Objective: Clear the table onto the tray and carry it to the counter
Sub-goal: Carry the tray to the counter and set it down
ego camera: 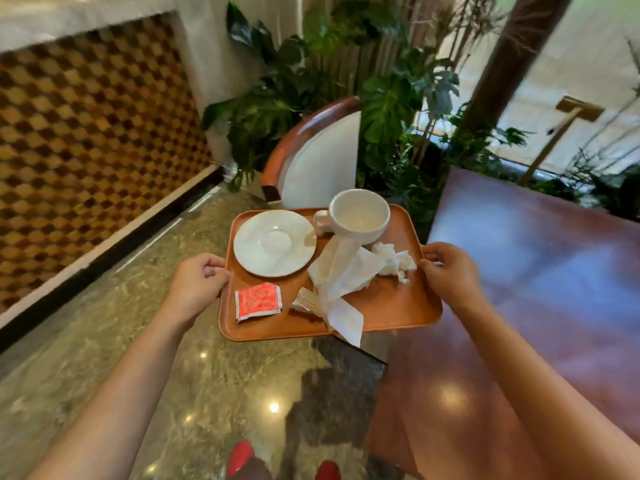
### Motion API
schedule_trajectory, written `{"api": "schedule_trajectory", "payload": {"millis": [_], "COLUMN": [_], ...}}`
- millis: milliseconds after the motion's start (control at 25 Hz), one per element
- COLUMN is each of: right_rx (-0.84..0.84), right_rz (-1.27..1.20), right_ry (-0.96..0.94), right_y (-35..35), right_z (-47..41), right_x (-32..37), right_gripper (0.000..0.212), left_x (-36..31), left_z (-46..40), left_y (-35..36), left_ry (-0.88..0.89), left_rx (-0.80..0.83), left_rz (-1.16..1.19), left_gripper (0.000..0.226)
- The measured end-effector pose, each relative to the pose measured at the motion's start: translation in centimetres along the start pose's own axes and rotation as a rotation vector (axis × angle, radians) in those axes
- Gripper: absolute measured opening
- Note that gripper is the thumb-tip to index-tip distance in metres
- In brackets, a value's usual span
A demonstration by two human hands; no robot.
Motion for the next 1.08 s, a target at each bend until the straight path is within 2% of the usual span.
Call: {"api": "schedule_trajectory", "payload": {"millis": [240, 560, 800, 960, 1080], "right_rx": [0.085, 0.161, 0.208, 0.229, 0.284], "right_rz": [-0.009, -0.041, -0.006, 0.009, 0.019], "right_ry": [-0.069, -0.101, -0.251, -0.338, -0.355], "right_y": [8.2, 19.0, 26.4, 31.6, 35.6], "right_z": [2.0, 0.6, -5.7, -11.9, -16.6], "right_x": [8.9, 20.6, 29.8, 36.7, 41.9], "right_gripper": [0.018, 0.018, 0.018, 0.02, 0.017], "left_x": [4.4, 8.4, 9.1, 10.1, 10.7], "left_z": [-0.8, -7.0, -14.7, -20.9, -25.7], "left_y": [-10.6, -23.4, -29.5, -33.3, -35.8], "left_ry": [-0.053, -0.123, -0.125, -0.176, -0.214], "left_rx": [-0.082, -0.131, -0.216, -0.348, -0.381], "left_rz": [0.034, 0.049, 0.014, 0.046, 0.074], "left_gripper": [0.009, 0.008, 0.014, 0.008, 0.007]}}
Point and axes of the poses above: each hand's wrist, its own z-axis away from the middle knuckle, its own y-axis out of the palm, x = y × z, the point moved 8 cm from there along -z, towards the middle knuckle
